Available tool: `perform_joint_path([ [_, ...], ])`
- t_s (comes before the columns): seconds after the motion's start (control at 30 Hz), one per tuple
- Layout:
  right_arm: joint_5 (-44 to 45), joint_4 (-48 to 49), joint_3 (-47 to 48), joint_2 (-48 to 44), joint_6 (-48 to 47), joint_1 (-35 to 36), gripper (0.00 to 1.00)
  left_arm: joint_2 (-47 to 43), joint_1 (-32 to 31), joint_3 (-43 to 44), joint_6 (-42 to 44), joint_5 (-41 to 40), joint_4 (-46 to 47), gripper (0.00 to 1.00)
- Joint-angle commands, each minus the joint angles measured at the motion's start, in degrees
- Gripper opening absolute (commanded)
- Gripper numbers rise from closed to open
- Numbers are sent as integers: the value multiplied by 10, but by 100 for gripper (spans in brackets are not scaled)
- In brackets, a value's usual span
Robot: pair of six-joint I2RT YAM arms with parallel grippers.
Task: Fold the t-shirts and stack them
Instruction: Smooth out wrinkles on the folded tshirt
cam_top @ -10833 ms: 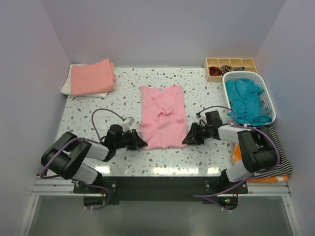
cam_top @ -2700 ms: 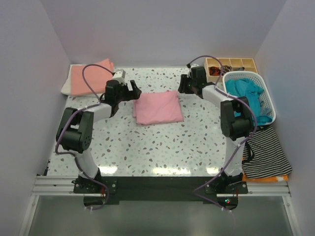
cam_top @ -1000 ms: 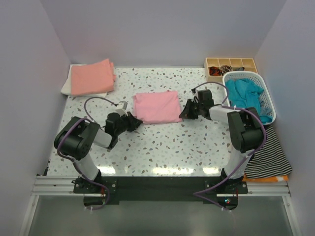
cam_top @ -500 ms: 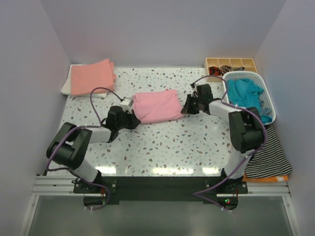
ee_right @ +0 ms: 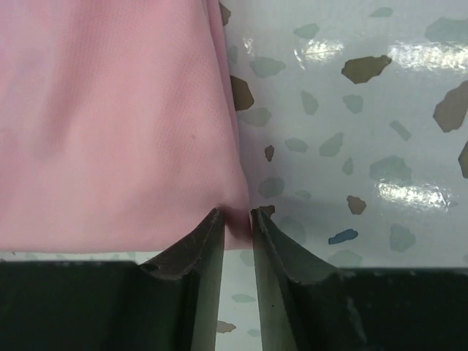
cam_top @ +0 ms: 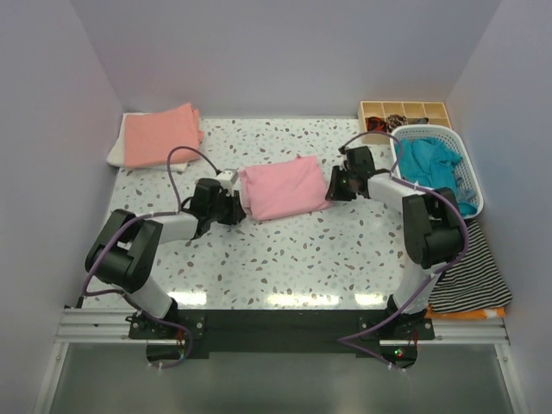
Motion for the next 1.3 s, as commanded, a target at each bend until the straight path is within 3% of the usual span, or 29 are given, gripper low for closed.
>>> perform_joint_path([
  [0.0, 35, -15, 21, -20, -15, -2, 36, 6, 2, 13, 17, -40, -48, 33],
  [0.07, 40, -18, 20, -27, -14, -2, 42, -2, 3, 9, 17, -46, -44, 34],
  [0.2, 51, -14, 15, -60, -19, -2, 44, -36, 3, -4, 14, -43, -25, 46],
  [0.3, 40, 0, 24, -79, -18, -1, 45, -64, 3, -9, -7, -45, 8, 49],
  [0.37, 5, 24, 38, -76, -13, -2, 45, -76, 3, 3, -33, -35, 43, 56],
  [0.47, -45, 35, 86, -38, -5, -2, 46, -73, 3, 52, -62, 3, 89, 57],
  [0.67, -222, 114, 188, 79, 74, -1, 47, 24, 3, 183, -107, 79, 182, 57],
  [0.8, -267, 135, 238, 160, 129, -1, 47, 140, 5, 252, -122, 114, 230, 56],
  [0.97, -268, 131, 172, 146, 124, 0, 48, 240, 7, 307, -132, 141, 231, 52],
  [1.1, -239, 118, 81, 83, 91, 0, 48, 267, 14, 300, -122, 138, 220, 51],
  [1.27, -172, 55, 36, 38, 41, 0, 48, 281, 33, 287, -80, 106, 185, 50],
])
